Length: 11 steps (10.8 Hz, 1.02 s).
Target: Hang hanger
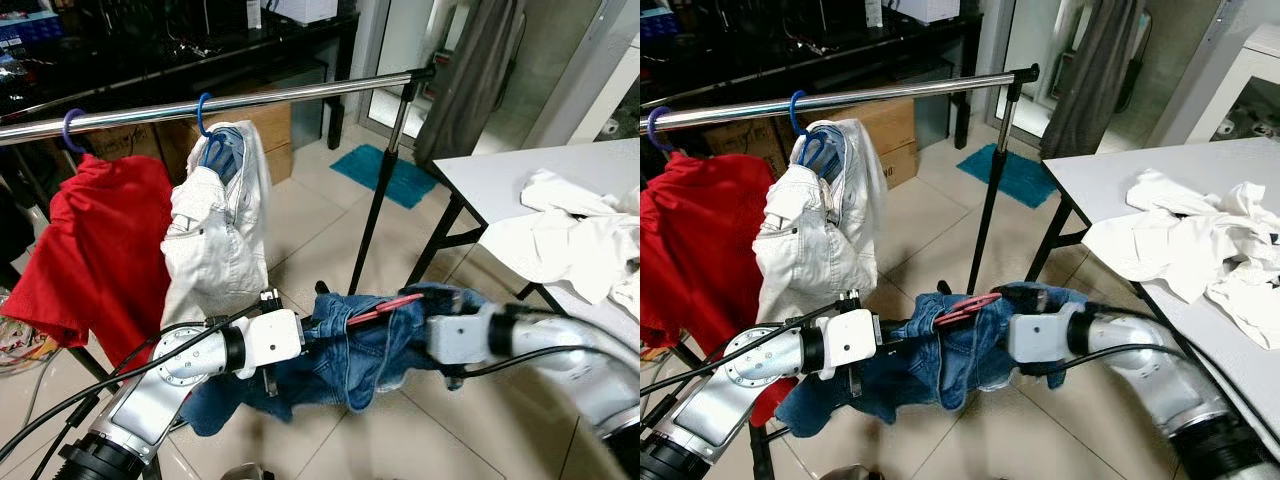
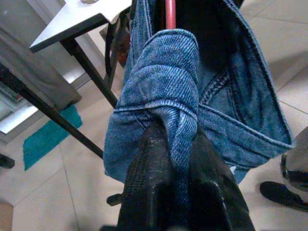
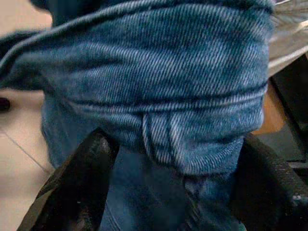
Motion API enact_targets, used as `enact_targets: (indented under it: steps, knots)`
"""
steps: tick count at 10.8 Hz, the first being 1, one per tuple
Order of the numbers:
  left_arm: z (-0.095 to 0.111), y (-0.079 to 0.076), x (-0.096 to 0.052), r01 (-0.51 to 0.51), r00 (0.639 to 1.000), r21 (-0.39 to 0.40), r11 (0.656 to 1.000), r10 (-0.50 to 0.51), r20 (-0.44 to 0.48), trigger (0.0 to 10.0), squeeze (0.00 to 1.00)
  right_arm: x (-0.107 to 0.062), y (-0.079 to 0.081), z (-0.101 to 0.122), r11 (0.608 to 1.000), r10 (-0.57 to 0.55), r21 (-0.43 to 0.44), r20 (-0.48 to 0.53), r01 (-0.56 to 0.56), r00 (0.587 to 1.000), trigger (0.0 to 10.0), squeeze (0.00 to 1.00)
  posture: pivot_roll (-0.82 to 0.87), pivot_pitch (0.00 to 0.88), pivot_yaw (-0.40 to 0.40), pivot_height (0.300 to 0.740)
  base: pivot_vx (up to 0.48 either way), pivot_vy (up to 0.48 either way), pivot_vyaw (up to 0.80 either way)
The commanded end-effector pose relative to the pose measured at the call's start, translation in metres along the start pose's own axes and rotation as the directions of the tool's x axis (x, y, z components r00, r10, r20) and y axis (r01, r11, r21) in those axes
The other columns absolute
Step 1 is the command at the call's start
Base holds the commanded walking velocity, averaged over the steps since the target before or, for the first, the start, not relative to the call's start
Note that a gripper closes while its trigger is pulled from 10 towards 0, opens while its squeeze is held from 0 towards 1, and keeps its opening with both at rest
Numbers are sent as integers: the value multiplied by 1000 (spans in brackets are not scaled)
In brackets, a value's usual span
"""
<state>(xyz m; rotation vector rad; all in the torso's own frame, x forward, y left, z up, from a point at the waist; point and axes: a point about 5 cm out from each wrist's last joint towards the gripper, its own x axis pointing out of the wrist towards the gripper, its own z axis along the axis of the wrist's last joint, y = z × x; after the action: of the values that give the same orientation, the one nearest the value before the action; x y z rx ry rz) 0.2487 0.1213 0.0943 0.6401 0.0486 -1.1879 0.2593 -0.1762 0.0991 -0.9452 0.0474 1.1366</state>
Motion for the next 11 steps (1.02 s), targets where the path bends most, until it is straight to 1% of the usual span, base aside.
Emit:
enact_targets:
  steps: [1, 2, 3, 4, 8, 11]
  knots:
    - [17, 4, 9, 6, 997, 59, 998, -11, 79, 10000, 0, 4, 5, 4, 999, 25, 25, 28, -26, 999, 3098, 0, 103, 0, -33, 723, 0, 0, 0]
    - [18, 5, 10, 1, 996, 61, 998, -6, 85, 10000, 0, 6, 9, 4, 999, 29, 41, 32, -30, 999, 0, 0, 101, 0, -33, 723, 0, 0, 0]
    - [18, 6, 11, -7, 996, 59, 998, 2, 90, 10000, 0, 5, 11, 4, 996, 21, 81, 44, -24, 999, 0, 0, 97, 0, -32, 723, 0, 0, 0]
    - [17, 6, 11, -12, 996, 57, 998, 6, 93, 10000, 0, 3, 11, 3, 995, 17, 102, 45, -22, 999, 0, 0, 94, 0, -34, 723, 0, 0, 0]
    - [17, 7, 13, -29, 995, 53, 998, 23, 98, 10000, 0, 1, 14, 6, 990, 28, 137, 74, -38, 997, 0, 0, 96, 0, -39, 723, 0, 0, 0]
    - [17, 11, 14, -43, 994, 61, 997, 37, 103, 10000, 0, 1, 14, 9, 986, 39, 159, 97, -54, 995, 0, 0, 93, 0, -40, 723, 0, 0, 0]
